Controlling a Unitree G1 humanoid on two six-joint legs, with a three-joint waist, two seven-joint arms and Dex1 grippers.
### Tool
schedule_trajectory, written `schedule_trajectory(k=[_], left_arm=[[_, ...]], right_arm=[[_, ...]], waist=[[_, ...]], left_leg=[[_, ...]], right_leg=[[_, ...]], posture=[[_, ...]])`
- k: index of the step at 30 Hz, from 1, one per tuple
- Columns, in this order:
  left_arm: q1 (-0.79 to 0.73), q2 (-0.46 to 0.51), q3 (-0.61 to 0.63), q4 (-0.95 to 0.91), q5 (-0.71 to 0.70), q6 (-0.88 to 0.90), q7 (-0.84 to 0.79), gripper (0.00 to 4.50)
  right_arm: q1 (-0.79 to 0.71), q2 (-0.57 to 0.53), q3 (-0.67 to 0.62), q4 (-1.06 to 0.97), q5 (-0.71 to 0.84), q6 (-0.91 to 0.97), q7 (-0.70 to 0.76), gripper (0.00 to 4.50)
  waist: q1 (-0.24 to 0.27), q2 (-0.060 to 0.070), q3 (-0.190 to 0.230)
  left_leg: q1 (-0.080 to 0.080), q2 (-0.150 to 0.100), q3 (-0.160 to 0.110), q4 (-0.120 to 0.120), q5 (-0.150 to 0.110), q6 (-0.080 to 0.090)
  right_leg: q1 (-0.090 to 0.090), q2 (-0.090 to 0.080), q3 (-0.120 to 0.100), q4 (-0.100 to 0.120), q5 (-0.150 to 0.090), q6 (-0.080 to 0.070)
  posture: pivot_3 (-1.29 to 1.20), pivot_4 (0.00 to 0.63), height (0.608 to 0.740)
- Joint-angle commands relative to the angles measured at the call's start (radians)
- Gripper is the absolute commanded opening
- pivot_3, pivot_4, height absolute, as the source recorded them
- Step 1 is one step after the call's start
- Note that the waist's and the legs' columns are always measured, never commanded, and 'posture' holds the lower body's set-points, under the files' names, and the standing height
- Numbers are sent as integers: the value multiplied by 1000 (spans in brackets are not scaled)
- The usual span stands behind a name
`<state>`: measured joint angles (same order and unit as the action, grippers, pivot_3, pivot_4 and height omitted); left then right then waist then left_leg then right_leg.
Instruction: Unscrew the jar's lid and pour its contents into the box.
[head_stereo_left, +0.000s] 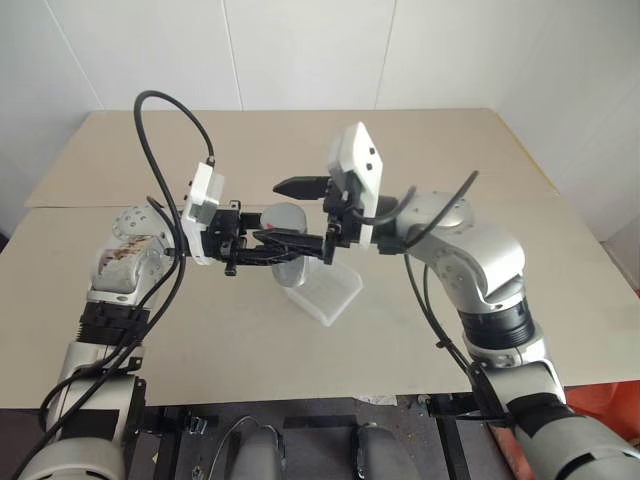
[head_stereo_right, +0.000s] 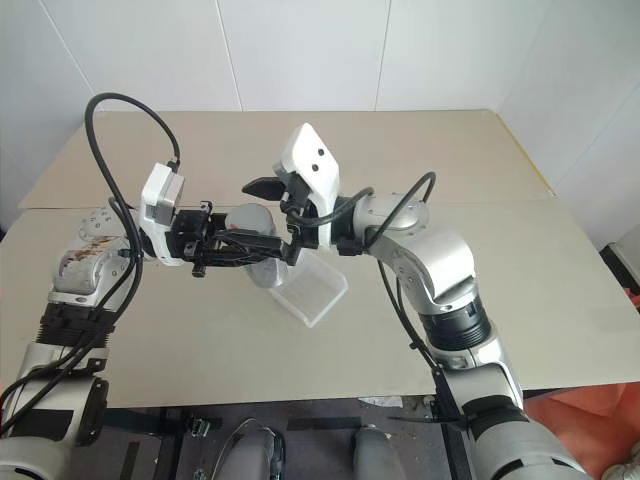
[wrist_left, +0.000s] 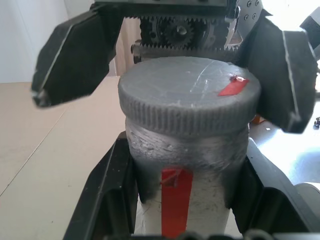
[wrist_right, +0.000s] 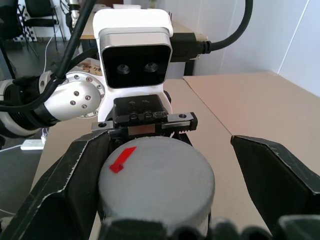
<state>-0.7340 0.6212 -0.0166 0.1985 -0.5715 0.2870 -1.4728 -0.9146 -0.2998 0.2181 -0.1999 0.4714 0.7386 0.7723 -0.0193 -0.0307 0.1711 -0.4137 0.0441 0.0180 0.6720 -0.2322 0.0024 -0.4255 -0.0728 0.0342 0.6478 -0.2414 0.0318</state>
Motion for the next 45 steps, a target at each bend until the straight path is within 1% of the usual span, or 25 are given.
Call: schedule_trajectory(k=[1,4,12,19,25,28,31,35,41,45], left_arm=[[-10,5,25,-39,-10,-5,-5,2031],[-6,10,30,-45,-11,-3,-7,2031],[14,44,52,-66,-18,8,-25,2031],[45,65,68,-90,-26,22,-37,2031],[48,59,67,-92,-25,22,-32,2031],[35,48,60,-77,-20,18,-26,2031],[20,33,52,-56,-9,10,-21,2031],[-9,4,41,-23,4,-3,-22,2031],[-28,-18,34,-4,19,-11,-33,2031],[-33,-20,35,-1,19,-11,-35,2031]], right_arm=[[-37,-3,-16,39,-37,-23,-23,4424],[-38,-20,-31,52,-36,-25,-18,4424],[13,-117,-105,53,-2,-60,48,4424],[46,-181,-145,42,24,-85,86,4424],[85,-224,-159,-10,37,-94,131,4424],[109,-233,-156,-75,64,-84,151,4424],[114,-221,-154,-131,95,-55,145,4424],[81,-167,-106,-182,110,1,79,4424],[32,-111,-66,-178,100,38,22,4424],[-5,-72,-31,-131,58,33,-23,4424]], waist=[[1,0,0],[1,0,0],[3,0,0],[6,0,0],[2,0,0],[2,0,0],[3,0,0],[2,0,0],[4,0,0],[2,0,0]], left_leg=[[0,0,0,0,0,0],[0,0,0,0,0,0],[0,0,0,0,0,0],[0,0,0,0,0,0],[0,0,0,0,0,0],[0,0,0,0,0,0],[0,0,0,0,0,0],[0,0,0,1,0,0],[0,0,0,2,0,0],[-1,0,0,2,0,0]], right_leg=[[0,0,0,0,0,0],[0,0,0,0,0,0],[0,0,0,0,0,0],[0,-1,0,-1,0,0],[0,0,0,-1,0,0],[0,0,0,-1,0,0],[0,0,0,-1,0,0],[0,0,0,0,0,0],[0,0,0,0,0,0],[0,0,0,0,0,0]], posture=[[0,150,740],[0,150,740],[0,150,740],[0,150,740],[0,150,740],[0,150,740],[0,150,740],[0,150,740],[0,150,740],[0,150,740]])
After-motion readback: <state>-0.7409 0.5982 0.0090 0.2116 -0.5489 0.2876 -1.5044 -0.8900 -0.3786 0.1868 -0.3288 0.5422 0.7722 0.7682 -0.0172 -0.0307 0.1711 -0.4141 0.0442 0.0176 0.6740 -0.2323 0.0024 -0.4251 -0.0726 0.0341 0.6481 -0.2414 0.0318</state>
